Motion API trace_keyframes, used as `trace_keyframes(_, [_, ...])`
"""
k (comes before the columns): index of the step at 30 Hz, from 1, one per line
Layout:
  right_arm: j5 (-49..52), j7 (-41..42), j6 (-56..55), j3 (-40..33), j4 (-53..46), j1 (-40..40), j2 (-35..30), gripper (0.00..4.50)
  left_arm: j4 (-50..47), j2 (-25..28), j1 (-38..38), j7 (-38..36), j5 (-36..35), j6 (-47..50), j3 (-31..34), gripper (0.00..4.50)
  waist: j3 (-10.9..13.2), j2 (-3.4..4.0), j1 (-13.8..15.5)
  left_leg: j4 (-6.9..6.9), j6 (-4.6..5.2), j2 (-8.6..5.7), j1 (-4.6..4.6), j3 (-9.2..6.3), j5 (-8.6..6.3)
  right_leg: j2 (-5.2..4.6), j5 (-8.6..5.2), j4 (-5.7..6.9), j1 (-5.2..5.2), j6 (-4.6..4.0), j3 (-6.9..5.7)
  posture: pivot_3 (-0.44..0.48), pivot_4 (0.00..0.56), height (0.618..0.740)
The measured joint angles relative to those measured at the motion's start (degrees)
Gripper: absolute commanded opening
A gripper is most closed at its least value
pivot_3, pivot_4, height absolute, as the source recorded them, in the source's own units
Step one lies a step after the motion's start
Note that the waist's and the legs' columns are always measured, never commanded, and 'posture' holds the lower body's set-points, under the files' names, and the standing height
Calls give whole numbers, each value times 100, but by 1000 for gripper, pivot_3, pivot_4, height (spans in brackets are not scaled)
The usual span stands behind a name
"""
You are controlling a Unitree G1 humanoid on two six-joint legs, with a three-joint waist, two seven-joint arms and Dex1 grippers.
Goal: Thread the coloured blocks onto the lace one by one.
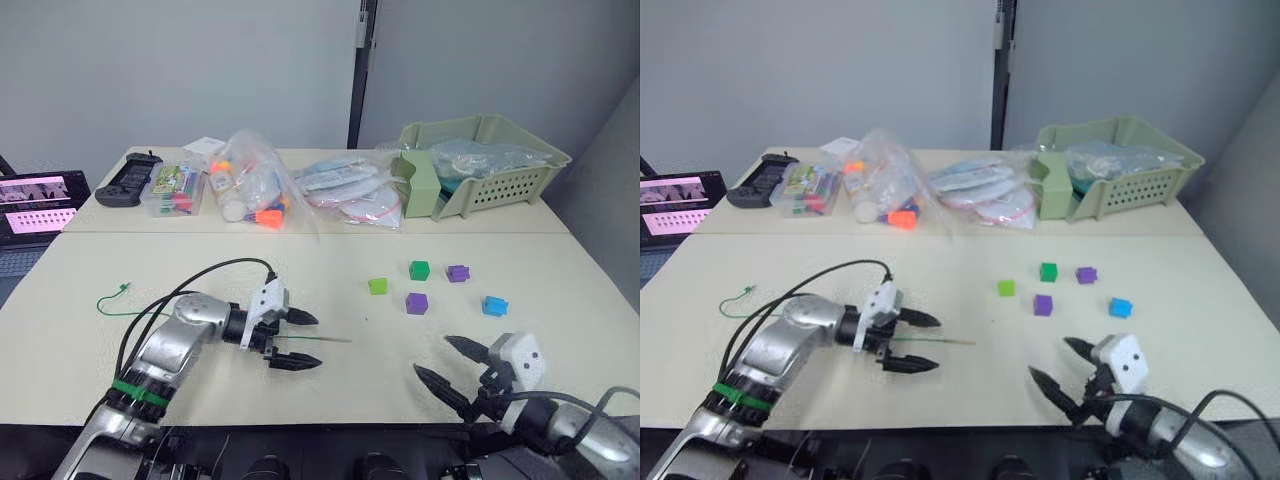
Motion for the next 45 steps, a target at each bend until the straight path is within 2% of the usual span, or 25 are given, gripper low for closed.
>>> trace_keyframes(5, [-31,1178,-582,-22,869,-556,-773,4446,514,-177,-218,12,353,-347,-201,4500,1,-1,14,1,3,-5,-8,-3,-2,-2,2,-1,-5,-3,0,0,150,740])
trace_keyframes(12, [-234,1623,-944,15,1488,-852,-976,4446,1102,-504,-344,0,609,-836,-246,4500,1,-1,80,18,3,-19,-13,-15,-2,-13,2,5,4,0,-4,0,150,740])
trace_keyframes(16, [-244,1651,-971,15,1509,-848,-974,4500,1279,-724,-410,64,699,-925,-238,3356,0,-1,108,29,3,-24,-13,-18,-2,-18,5,6,9,8,-3,0,150,740])
trace_keyframes(26, [-243,1452,-967,2,1390,-748,-958,4500,1529,-981,-420,6,794,-1139,-314,45,0,0,99,29,3,-27,-13,-22,-2,-20,4,9,9,9,-3,0,150,740])
trace_keyframes(38, [-173,1040,-887,-187,1098,-550,-715,4500,1698,-966,-640,-207,770,-1149,-291,13,0,0,109,31,3,-32,-21,-33,-2,-20,4,14,5,11,-5,0,150,740])
trace_keyframes(41, [-55,719,-695,-343,866,-335,-452,4500,1373,-692,-638,-331,647,-920,-139,13,0,1,94,32,3,-30,-31,-54,-2,-20,4,20,-6,10,-5,0,150,740])
trace_keyframes(45, [27,-214,-318,-618,440,-64,145,4500,415,-190,-540,-388,270,-410,289,13,-1,3,70,31,3,-19,-29,-79,-2,-22,4,22,-6,10,-5,0,150,740])
